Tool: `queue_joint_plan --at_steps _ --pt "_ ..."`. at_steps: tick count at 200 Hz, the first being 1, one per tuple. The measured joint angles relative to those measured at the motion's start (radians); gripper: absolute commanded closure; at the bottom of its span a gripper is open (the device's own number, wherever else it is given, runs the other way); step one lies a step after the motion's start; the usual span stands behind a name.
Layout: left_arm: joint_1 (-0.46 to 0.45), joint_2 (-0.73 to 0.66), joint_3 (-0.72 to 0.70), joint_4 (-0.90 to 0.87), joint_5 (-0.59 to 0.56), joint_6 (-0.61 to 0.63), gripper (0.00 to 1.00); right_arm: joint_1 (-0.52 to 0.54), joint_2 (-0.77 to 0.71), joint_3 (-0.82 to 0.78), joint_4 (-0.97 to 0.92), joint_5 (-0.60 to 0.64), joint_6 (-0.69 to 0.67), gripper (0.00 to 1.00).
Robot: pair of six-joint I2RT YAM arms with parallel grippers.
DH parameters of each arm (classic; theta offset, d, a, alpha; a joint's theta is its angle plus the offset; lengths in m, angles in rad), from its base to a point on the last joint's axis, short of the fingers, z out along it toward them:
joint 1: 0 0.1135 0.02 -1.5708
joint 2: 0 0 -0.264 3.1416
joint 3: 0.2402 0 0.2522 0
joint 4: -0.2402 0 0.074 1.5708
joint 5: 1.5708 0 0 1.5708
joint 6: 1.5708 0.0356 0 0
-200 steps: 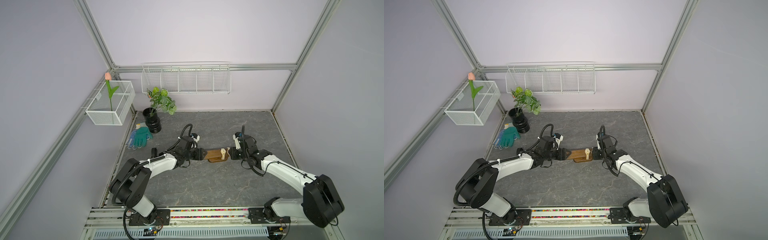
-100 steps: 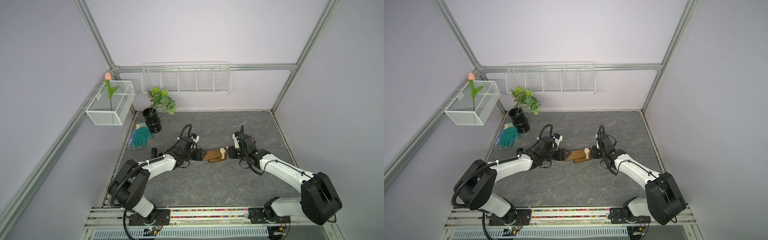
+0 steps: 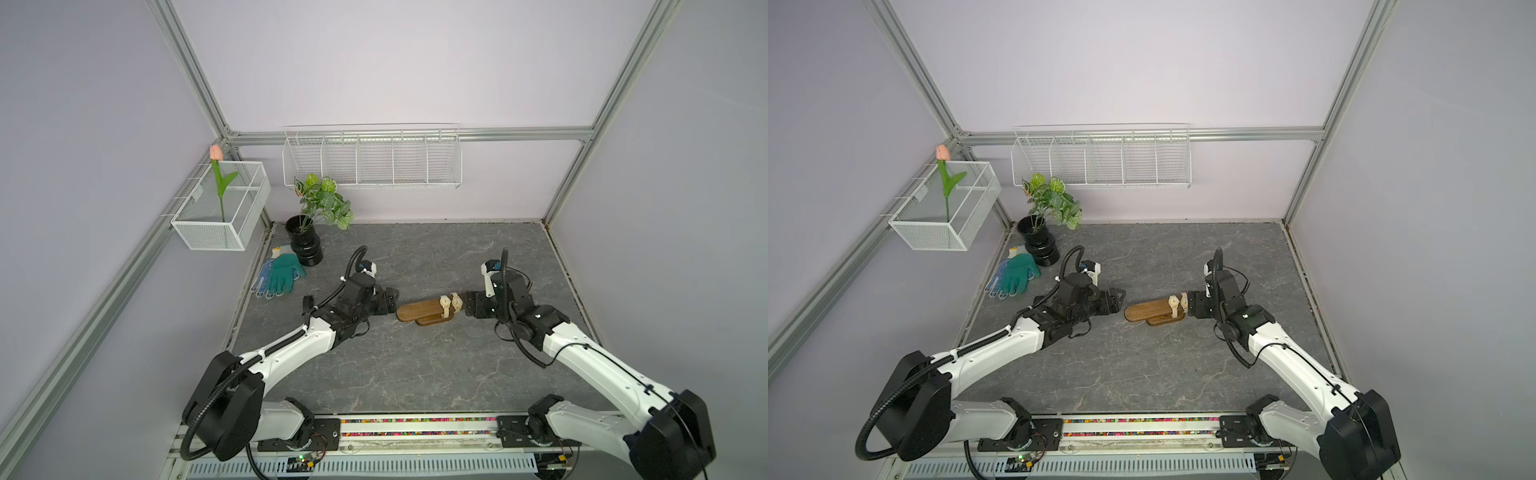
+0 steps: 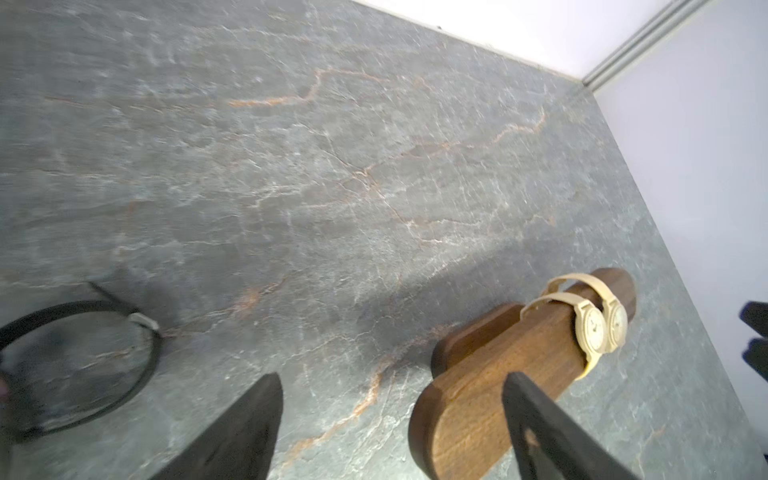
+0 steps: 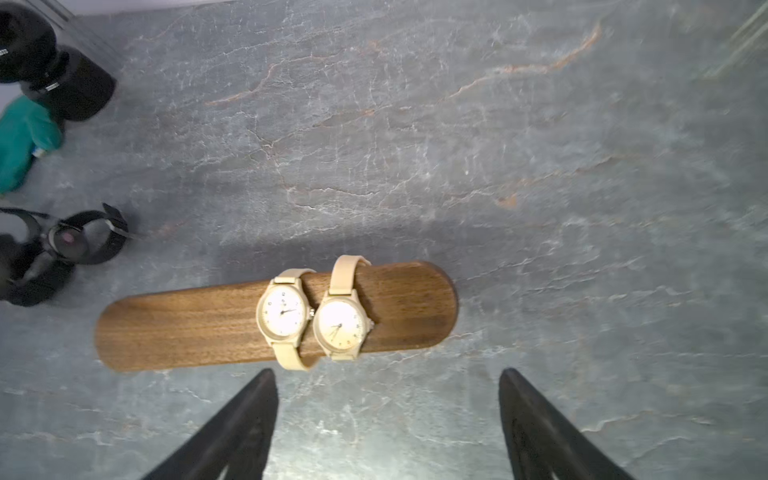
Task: Place watch on stand
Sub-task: Place the watch on the stand, then pick up the watch at the center of the board.
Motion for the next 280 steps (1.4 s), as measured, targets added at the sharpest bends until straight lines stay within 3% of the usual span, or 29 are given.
queue_joint_plan --at_steps 23,77,106,146,194,228,280 --pt "0.019 -0.099 -0.005 -0.114 -0.090 -0.021 0.09 -0.006 -0.071 -0.007 -0.005 0.030 -0.027 0.11" --pt "0.065 -0.554 -0.006 -0.435 -0.360 -0.057 0.05 -0.011 -0.269 -0.091 -0.001 0.047 -0.034 0.12" --pt "0.102 -0.632 -0.006 -0.581 -0.466 -0.077 0.08 -0.011 -0.306 -0.114 -0.003 0.015 -0.034 0.11" --pt "0.155 -0.526 -0.023 -0.645 -0.484 -0.094 0.17 -0.011 -0.285 -0.134 -0.001 -0.064 -0.035 0.11" --pt "0.358 -0.261 -0.020 -0.600 -0.363 -0.089 0.28 -0.010 -0.260 -0.153 0.002 -0.130 -0.035 0.11" --pt "0.448 -0.117 0.040 -0.565 -0.330 -0.067 0.39 -0.010 -0.276 -0.171 0.003 -0.145 -0.038 0.11" --pt "0.506 0.156 0.141 -0.481 -0.295 -0.041 0.57 -0.010 -0.304 -0.192 0.003 -0.148 -0.038 0.11"
